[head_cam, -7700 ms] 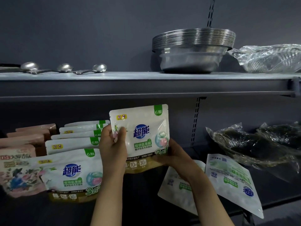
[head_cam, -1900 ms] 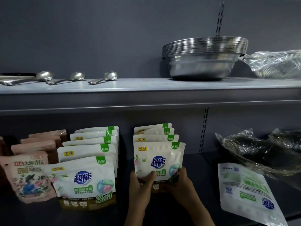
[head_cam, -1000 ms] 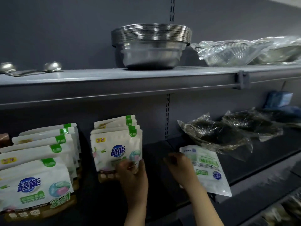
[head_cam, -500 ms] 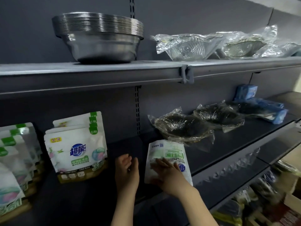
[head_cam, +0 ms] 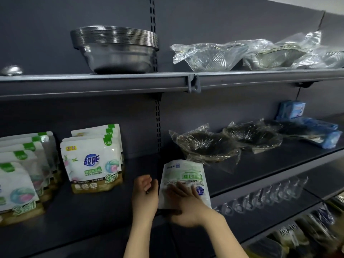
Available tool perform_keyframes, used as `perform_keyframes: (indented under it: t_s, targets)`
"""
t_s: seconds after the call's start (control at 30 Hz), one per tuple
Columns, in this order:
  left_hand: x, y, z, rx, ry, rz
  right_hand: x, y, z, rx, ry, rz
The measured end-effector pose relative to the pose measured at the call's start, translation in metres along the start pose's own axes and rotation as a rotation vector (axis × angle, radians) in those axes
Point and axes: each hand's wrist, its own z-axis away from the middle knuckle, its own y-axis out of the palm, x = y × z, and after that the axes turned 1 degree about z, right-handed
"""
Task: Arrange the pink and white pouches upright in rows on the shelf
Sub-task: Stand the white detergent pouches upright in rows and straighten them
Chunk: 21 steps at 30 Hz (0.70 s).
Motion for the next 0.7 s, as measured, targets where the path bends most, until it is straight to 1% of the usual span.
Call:
perform_keyframes:
  t_s: [0.07, 0.17, 0.23, 0.33, 0.37, 0.43, 0.53, 0.63, 0.7]
  targets:
    - [-0.002, 0.002, 0.005, -0.001, -0.009, -0.003, -0.002, -0.002, 0.005, 0.029, -0.028, 0.035]
    - [-0.004, 0.004, 0.011, 0.002, -0.005, -0.014, 0.002, -0.004, 0.009, -0.007, -0.022, 0.062]
    - [-0.005, 0.003, 0.014, 0.007, 0.010, -0.021, 0.005, -0.004, 0.008, -0.047, -0.003, 0.033]
    - [-0.008, -0.002, 0.019, 0.049, 0.060, -0.057, 0.006, -0.014, 0.011, -0.146, 0.044, -0.088]
    - [-0.009, -0.004, 0.021, 0.073, 0.084, -0.061, 0.007, -0.021, 0.013, -0.195, 0.041, -0.084]
    - [-0.009, -0.008, 0.025, 0.129, 0.119, -0.058, 0.010, -0.038, 0.018, -0.320, 0.042, 0.029]
    - [-0.011, -0.013, 0.030, 0.197, 0.169, -0.140, 0.015, -0.065, 0.023, -0.579, 0.006, 0.138]
    - [-0.015, -0.010, 0.037, 0.145, 0.213, -0.164, 0.022, -0.082, 0.025, -0.800, -0.036, 0.186]
    - [-0.018, -0.006, 0.041, 0.125, 0.244, -0.138, 0.027, -0.084, 0.025, -0.934, -0.097, 0.157]
